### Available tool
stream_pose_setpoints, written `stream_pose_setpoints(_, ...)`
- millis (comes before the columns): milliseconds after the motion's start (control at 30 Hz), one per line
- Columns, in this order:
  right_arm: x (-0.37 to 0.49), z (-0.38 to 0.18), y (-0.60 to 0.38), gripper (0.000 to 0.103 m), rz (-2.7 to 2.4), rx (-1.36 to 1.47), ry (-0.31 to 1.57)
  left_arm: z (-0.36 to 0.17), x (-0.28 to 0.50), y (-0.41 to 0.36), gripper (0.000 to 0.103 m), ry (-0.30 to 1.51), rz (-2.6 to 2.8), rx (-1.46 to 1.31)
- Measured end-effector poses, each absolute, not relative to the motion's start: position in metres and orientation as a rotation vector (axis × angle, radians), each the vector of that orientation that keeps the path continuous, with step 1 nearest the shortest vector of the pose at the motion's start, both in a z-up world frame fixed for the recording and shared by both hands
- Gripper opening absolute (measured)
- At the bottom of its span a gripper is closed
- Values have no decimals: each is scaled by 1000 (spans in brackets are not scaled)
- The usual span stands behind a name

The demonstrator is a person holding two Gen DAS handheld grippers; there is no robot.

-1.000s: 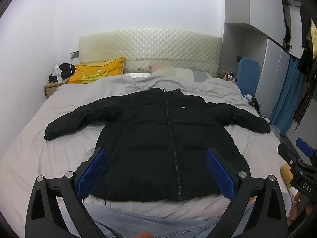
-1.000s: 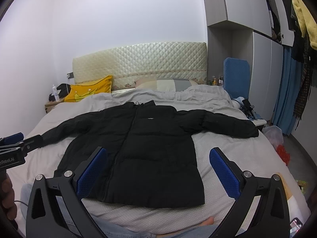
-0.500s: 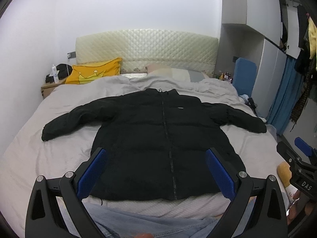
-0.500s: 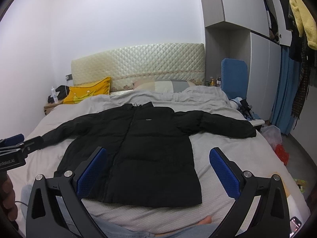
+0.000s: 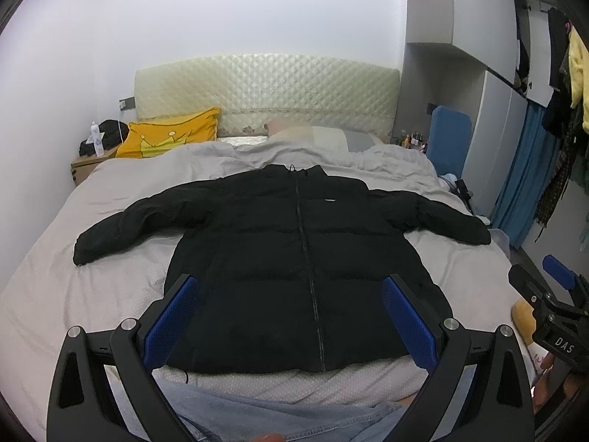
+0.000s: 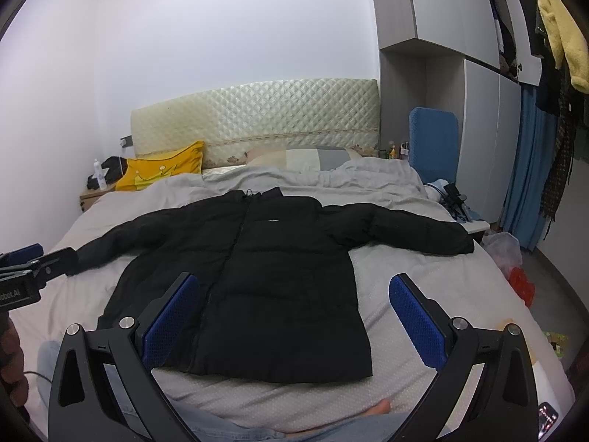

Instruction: Fold large clothes

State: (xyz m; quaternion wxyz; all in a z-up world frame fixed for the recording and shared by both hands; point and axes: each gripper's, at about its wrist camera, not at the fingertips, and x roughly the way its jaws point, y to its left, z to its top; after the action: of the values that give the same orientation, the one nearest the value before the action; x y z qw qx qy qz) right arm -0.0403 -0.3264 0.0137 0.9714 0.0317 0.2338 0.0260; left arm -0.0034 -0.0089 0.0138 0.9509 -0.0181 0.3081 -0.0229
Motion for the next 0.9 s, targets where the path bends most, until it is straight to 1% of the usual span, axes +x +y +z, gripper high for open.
stream_pose_setpoints(767,-34,14,-326,103,56,83,467,14,4,-5,100,572,-58,-13)
stream_pose_setpoints(800,-33,15,-327,103,57,85,463,15,7,-5,103,567,-56,-8)
stream_pose_setpoints(900,-30,18,-330,103,45,88,446,20,15,-4,103,547,-45,11)
